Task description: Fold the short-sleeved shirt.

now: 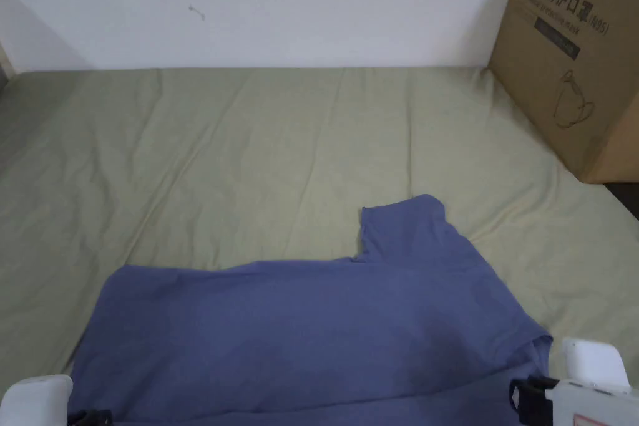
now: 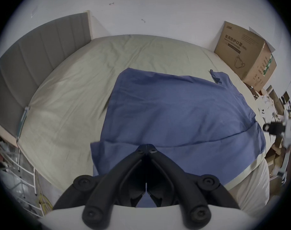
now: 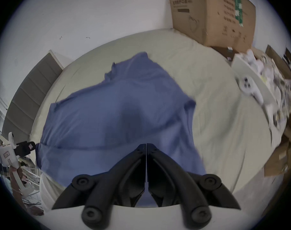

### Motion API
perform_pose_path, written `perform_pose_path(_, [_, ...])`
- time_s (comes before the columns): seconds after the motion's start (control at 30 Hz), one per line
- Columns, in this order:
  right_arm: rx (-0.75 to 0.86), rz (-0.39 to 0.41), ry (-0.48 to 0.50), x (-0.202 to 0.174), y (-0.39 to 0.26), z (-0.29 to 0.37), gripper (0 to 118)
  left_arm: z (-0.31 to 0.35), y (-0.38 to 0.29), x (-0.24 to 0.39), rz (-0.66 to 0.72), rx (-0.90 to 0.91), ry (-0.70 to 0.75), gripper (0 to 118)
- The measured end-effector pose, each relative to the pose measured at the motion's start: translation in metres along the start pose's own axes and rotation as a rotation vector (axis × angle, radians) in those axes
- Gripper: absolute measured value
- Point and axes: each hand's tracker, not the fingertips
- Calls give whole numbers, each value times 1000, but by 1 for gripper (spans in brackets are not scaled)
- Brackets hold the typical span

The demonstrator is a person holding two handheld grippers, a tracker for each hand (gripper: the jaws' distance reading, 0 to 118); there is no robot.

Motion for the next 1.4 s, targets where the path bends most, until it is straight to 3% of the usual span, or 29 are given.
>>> perform_pose_path(0.03, [12,4,5,2,19,-7,2,-3,5,-1,-3,1,3,0])
perform_pose_path(0.07, [28,12,17,8,41,-19,12,-8,12,-4,4,3,10,0])
perform_pose_path(0.1, [28,15,36,14,61,-31,33,-11,18,-7,14,3,18,0])
perform_pose_path(0.13, [18,26,44,17,85,-47,67,-14,23,-10,31,9,16,0])
perform_pose_path(0.17, [9,38,38,19,108,-66,80,-17,28,-12,49,18,9,0])
perform_pose_path(0.27, [-43,53,-40,24,163,-120,80,-26,37,-16,71,15,6,0])
perform_pose_path(0.37, [-91,42,-55,33,197,-174,81,-35,40,-17,50,-4,29,0])
perform_pose_path(0.43, [-183,79,-115,37,203,-204,78,-42,40,-18,50,-19,35,0])
perform_pose_path(0.47, [-225,110,-159,34,196,-216,72,-45,41,-19,56,-25,36,0])
perform_pose_path(0.57, [-209,123,-145,23,198,-203,51,-51,44,-23,63,-31,23,0])
perform_pose_path(0.6, [-176,172,-126,19,197,-197,27,-54,47,-25,66,-36,16,9])
perform_pose_path(0.63, [-172,198,-111,15,195,-196,0,-57,50,-27,70,-35,8,36])
perform_pose_path(0.67, [-170,182,-134,10,195,-197,0,-61,55,-28,80,-32,6,64])
perform_pose_path(0.7, [-195,218,-149,9,193,-200,0,-67,62,-27,82,-36,6,86])
perform_pose_path(0.73, [-199,219,-145,9,192,-203,0,-74,69,-29,84,-30,-1,101])
perform_pose_path(0.77, [-194,199,-148,10,192,-204,0,-80,76,-32,95,-9,-12,103])
perform_pose_path(0.87, [-178,91,-111,23,194,-199,0,-109,113,-43,157,3,-10,102])
perform_pose_path(1.03, [-185,97,-103,19,193,-199,0,-175,165,-54,177,-13,47,99])
perform_pose_path(1.07, [-186,96,-106,19,192,-200,0,-190,172,-56,177,-39,52,94])
perform_pose_path(1.1, [-187,96,-108,18,192,-201,0,-204,176,-55,176,-88,45,79])
perform_pose_path(1.17, [-190,90,-106,18,192,-205,0,-228,172,-48,143,-171,85,77])
perform_pose_path(1.2, [-190,88,-107,18,192,-205,0,-229,167,-46,105,-155,108,70])
perform_pose_path(1.3, [-189,78,-98,18,195,-199,0,-207,170,-37,92,-78,120,13])
perform_pose_path(1.4, [-180,58,-39,18,200,-183,0,-194,172,-40,57,-95,103,7])
